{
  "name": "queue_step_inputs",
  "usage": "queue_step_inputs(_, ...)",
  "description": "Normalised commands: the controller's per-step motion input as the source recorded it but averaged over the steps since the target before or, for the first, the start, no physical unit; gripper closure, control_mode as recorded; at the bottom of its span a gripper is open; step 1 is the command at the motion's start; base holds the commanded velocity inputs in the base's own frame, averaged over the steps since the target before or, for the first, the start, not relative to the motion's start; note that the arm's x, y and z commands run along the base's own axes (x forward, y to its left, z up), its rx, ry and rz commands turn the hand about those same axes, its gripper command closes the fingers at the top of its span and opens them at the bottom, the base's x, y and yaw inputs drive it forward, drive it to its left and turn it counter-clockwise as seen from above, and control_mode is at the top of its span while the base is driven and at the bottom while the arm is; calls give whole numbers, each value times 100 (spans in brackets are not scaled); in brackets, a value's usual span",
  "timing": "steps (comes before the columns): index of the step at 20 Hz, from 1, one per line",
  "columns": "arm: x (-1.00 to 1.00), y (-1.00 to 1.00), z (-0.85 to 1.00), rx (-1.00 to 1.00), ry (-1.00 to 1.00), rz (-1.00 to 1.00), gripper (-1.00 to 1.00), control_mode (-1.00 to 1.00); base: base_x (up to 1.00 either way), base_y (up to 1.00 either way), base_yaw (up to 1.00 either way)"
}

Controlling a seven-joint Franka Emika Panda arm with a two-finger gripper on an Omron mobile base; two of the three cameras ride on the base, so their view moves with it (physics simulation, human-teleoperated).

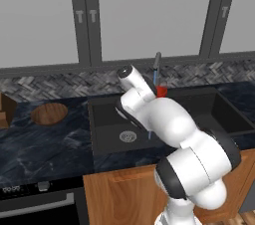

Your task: Rinse each bowl for a few seconds and place them down in the sink or on the counter.

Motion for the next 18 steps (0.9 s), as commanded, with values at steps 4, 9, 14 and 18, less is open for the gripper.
queue_step_inputs(4, 36, -1, -16, 0, 0, -4, 100, -100, 0, 0, 0)
queue_step_inputs(9, 34, 0, -17, 0, 0, -3, 100, -100, 0, 0, 0)
queue_step_inputs(14, 0, 11, -4, 0, -7, 0, 100, -100, 0, 0, 0)
queue_step_inputs(18, -20, 18, 0, 0, -9, 0, 100, -100, 0, 0, 0)
